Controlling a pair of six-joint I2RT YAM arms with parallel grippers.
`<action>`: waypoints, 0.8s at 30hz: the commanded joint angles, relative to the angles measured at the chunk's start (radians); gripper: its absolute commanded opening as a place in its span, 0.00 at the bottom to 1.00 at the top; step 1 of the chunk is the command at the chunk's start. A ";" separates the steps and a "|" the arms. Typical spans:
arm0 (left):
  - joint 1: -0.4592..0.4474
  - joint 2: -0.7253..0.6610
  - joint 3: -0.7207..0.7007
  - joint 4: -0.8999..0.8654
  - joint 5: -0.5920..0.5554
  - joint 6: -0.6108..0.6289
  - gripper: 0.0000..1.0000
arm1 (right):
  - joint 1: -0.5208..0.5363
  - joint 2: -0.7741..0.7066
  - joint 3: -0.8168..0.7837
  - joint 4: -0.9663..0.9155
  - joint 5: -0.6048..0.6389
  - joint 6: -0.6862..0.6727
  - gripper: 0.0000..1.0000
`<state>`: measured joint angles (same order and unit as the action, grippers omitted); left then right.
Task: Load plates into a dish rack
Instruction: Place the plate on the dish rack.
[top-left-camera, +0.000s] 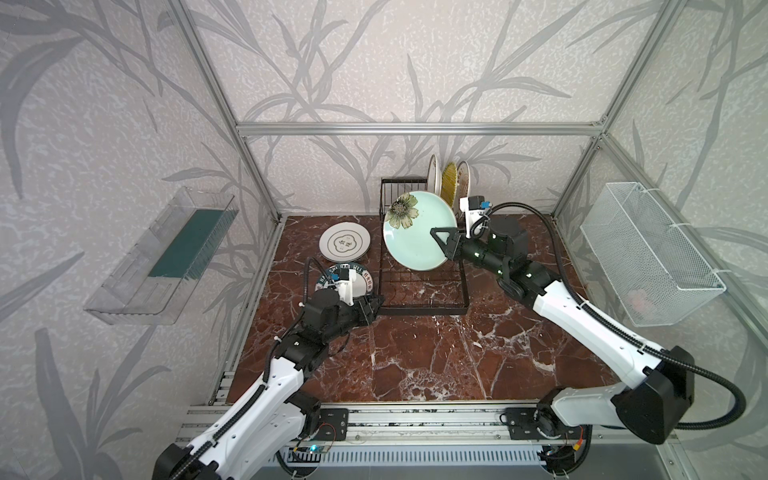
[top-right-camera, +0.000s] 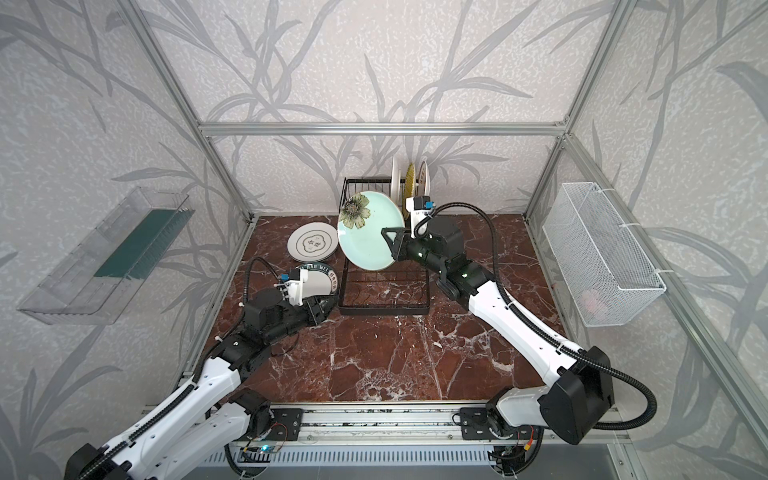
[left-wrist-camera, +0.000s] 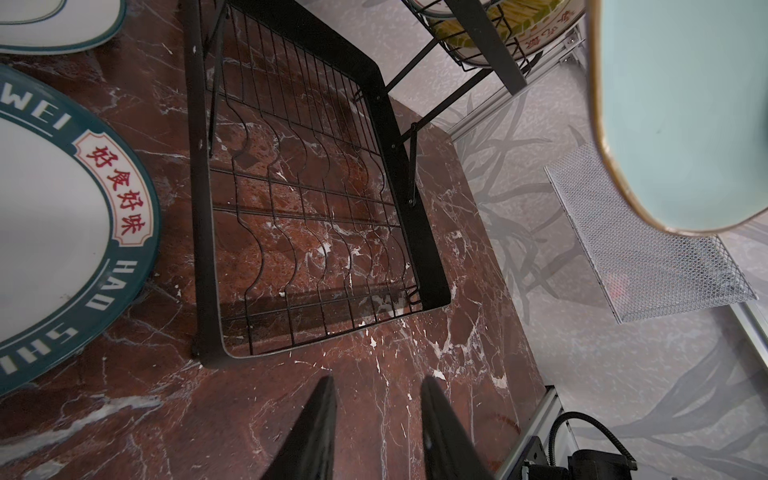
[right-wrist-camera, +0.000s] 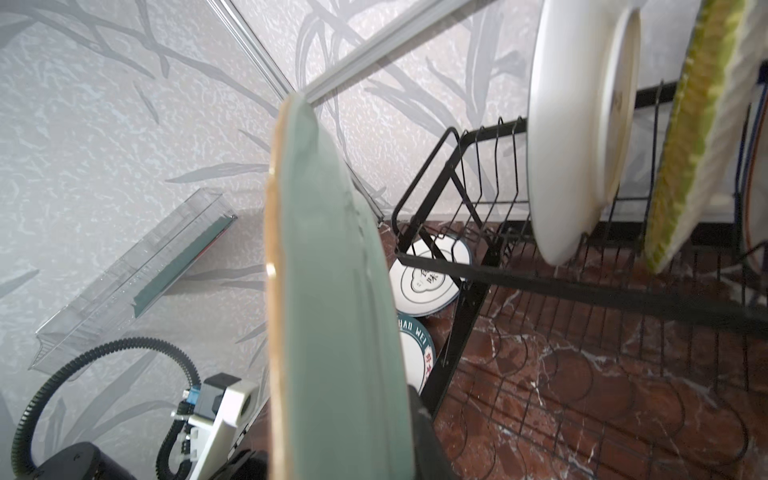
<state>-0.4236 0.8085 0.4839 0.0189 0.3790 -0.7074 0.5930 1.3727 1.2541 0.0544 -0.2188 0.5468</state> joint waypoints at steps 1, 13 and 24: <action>-0.002 -0.021 0.035 -0.020 -0.015 0.020 0.33 | 0.007 0.021 0.120 0.083 0.033 -0.053 0.00; -0.001 -0.066 0.012 -0.052 -0.018 0.014 0.33 | 0.058 0.160 0.354 0.051 0.324 -0.138 0.00; -0.002 -0.132 -0.051 -0.029 0.009 -0.058 0.33 | 0.124 0.326 0.562 0.046 0.612 -0.240 0.00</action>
<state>-0.4236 0.6991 0.4564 -0.0219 0.3740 -0.7383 0.6945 1.6924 1.7107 -0.0196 0.2642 0.3672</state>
